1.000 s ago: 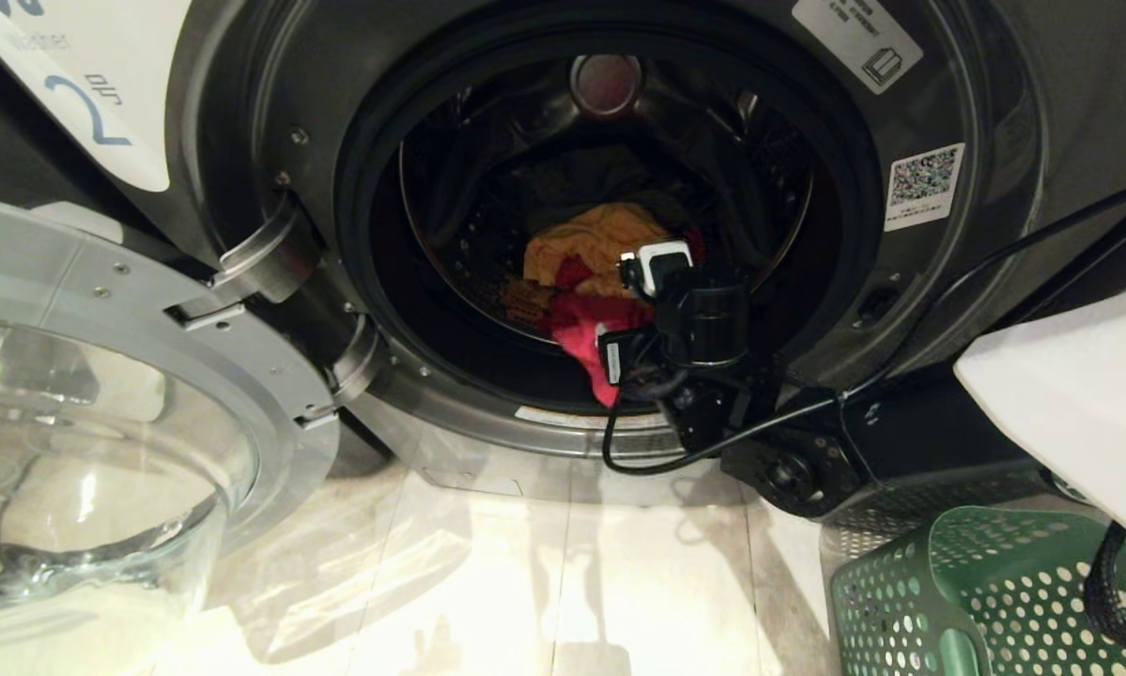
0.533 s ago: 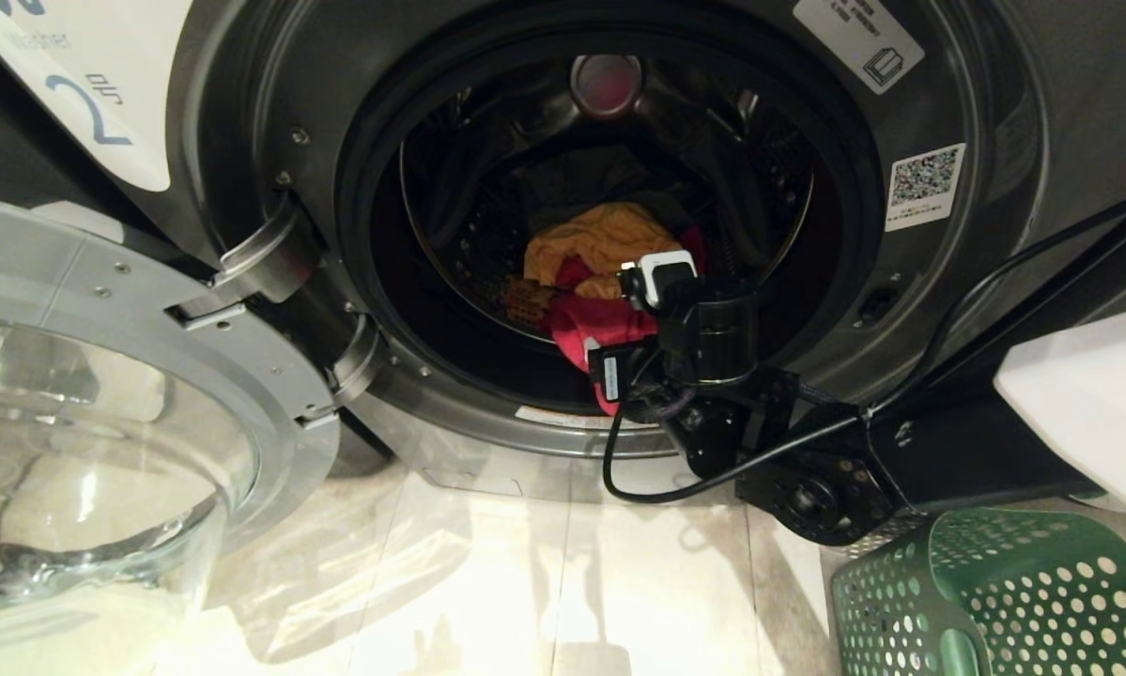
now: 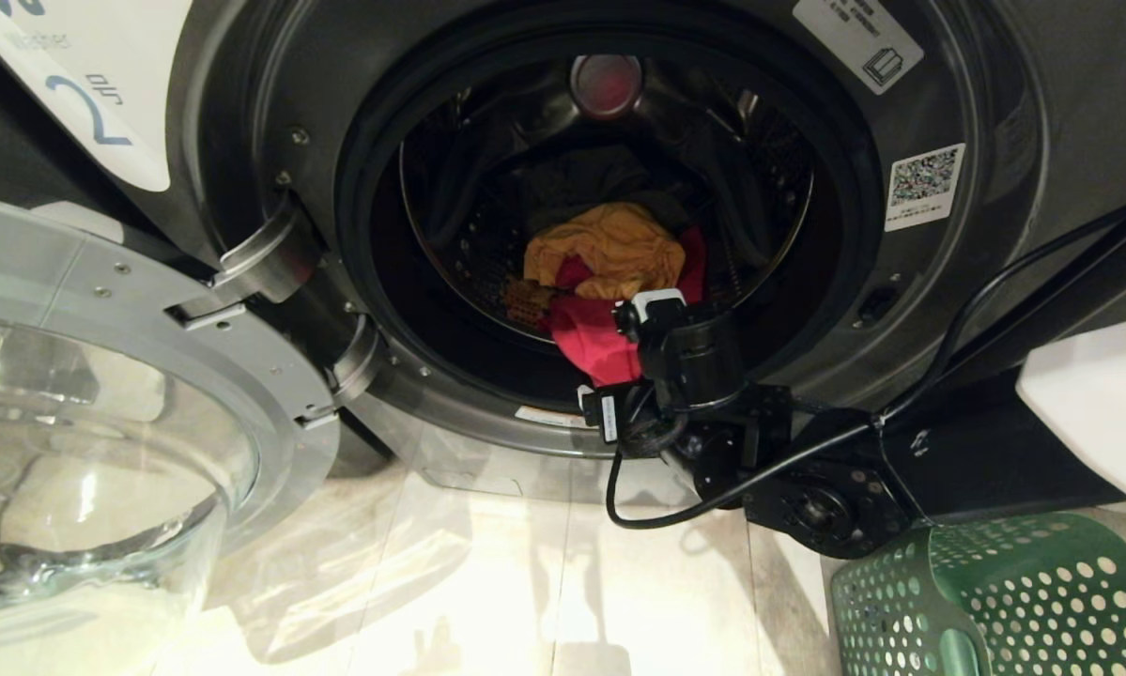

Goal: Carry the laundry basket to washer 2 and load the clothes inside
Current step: Close the washing machine door with the left hand

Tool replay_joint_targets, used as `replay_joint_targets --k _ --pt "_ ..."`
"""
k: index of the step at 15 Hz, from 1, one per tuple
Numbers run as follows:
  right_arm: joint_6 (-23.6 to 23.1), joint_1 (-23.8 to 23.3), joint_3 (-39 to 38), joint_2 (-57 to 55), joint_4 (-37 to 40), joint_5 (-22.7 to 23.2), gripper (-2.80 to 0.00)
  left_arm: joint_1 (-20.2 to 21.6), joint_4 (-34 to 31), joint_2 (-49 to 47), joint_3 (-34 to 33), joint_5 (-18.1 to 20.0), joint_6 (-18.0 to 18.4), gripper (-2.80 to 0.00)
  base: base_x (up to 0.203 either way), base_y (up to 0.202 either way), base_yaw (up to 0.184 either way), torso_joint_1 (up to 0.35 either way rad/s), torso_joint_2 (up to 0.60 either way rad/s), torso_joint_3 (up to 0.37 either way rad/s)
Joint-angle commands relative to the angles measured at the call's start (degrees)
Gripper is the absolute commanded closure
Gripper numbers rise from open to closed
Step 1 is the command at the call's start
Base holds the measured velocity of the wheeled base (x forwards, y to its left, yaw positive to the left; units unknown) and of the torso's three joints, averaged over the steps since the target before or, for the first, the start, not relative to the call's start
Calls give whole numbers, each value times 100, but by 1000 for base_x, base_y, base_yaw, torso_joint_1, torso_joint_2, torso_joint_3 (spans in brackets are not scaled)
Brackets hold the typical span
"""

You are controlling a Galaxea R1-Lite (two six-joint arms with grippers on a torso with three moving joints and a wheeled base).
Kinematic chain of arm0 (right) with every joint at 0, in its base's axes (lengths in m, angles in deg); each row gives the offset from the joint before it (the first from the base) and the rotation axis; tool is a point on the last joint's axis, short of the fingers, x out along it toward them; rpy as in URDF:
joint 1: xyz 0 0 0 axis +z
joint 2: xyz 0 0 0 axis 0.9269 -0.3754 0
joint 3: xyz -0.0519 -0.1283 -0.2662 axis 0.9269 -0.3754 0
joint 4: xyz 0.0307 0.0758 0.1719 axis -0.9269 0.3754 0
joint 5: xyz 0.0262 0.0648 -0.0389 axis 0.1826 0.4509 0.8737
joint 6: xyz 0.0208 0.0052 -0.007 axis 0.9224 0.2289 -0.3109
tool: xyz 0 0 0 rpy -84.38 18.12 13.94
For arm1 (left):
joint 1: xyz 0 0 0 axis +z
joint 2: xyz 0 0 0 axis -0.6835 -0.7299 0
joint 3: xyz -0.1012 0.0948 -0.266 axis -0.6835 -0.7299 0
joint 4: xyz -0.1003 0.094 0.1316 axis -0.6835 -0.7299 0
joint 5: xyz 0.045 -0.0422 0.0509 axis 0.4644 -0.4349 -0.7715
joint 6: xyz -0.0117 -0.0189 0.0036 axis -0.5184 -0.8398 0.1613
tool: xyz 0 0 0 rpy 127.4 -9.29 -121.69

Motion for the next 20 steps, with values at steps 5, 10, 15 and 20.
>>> replay_joint_targets --k 5,10,15,20 --pt "-10 -118 28 -248 88 228 0 2 11 -9 -229 -2 -2 0 0 0 0 0 0 0" --pt "-44 -339 630 -827 130 216 0 2 11 -9 -229 -2 -2 0 0 0 0 0 0 0" --pt "-111 -572 1722 -1274 127 166 0 2 3 -9 -229 -2 -2 0 0 0 0 0 0 0" --pt "-482 -614 2006 -1697 111 109 0 2 11 -9 -229 -2 -2 0 0 0 0 0 0 0"
